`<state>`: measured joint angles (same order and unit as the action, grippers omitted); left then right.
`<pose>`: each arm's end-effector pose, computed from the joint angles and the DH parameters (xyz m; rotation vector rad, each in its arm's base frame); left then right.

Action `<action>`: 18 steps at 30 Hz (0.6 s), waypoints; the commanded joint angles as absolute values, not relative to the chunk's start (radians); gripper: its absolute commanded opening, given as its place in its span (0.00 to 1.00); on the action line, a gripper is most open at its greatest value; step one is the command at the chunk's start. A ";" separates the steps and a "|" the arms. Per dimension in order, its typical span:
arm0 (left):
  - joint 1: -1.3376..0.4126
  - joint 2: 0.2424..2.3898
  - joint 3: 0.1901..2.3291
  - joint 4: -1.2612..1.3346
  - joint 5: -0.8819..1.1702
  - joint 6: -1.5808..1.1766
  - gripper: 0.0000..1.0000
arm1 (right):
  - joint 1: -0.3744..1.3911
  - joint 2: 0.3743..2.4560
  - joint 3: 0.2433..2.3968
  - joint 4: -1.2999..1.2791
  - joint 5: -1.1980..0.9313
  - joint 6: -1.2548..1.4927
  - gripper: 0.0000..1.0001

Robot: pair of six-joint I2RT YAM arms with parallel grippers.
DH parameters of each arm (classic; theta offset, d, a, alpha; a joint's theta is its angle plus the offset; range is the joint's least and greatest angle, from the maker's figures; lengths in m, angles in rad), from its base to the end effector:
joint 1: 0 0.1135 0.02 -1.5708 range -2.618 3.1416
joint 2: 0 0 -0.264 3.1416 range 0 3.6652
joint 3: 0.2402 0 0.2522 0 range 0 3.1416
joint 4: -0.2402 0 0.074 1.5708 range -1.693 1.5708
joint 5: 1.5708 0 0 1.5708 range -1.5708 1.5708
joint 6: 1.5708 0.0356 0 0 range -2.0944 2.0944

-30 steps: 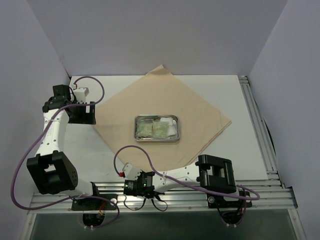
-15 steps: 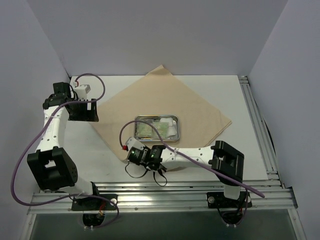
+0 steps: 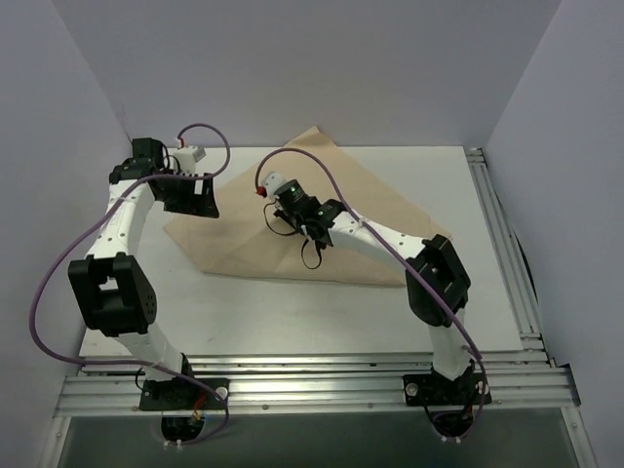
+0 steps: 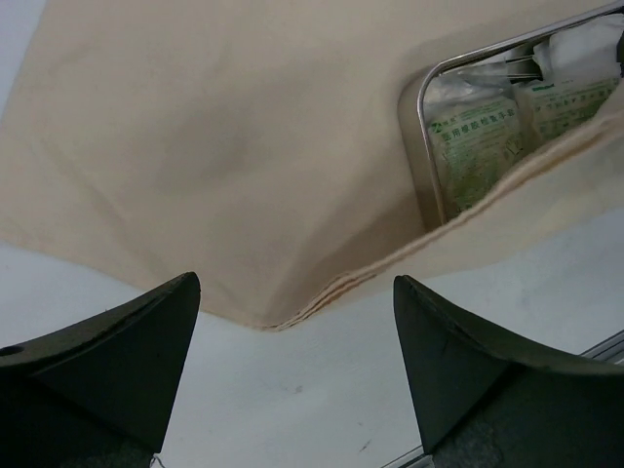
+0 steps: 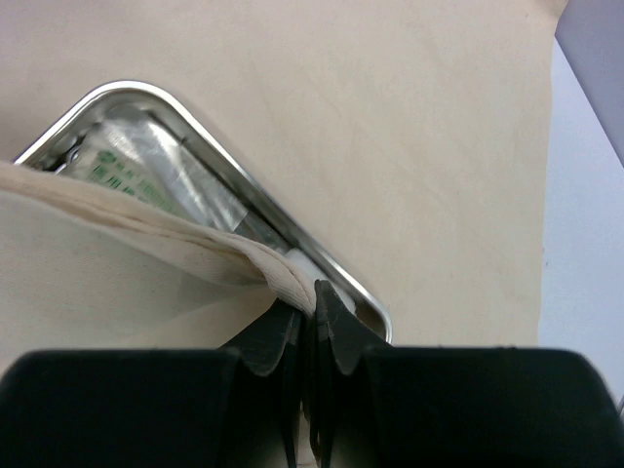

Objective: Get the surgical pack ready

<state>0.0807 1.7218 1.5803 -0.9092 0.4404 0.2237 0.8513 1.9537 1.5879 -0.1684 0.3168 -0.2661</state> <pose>0.3635 0.0142 0.3072 0.3309 2.5113 -0.4574 0.3126 0.3399 0.2719 -0.9362 1.8528 0.0239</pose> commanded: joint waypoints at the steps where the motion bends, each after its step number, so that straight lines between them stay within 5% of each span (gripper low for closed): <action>1: 0.061 1.787 1.660 -0.910 0.522 0.244 0.89 | 0.798 2.048 1.684 -0.127 0.262 -0.373 0.00; 11: -0.031 1.988 1.796 -0.920 0.525 0.255 0.89 | 0.689 2.258 1.948 -0.176 0.287 -0.390 0.00; 18: -0.054 2.051 1.836 -0.925 0.499 0.252 0.89 | 0.653 2.325 1.951 -0.138 0.080 -0.325 0.07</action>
<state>-0.0536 2.0434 1.7790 -0.9173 0.4870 0.2398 0.6651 2.3058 1.9385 -0.1799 0.1574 -0.3534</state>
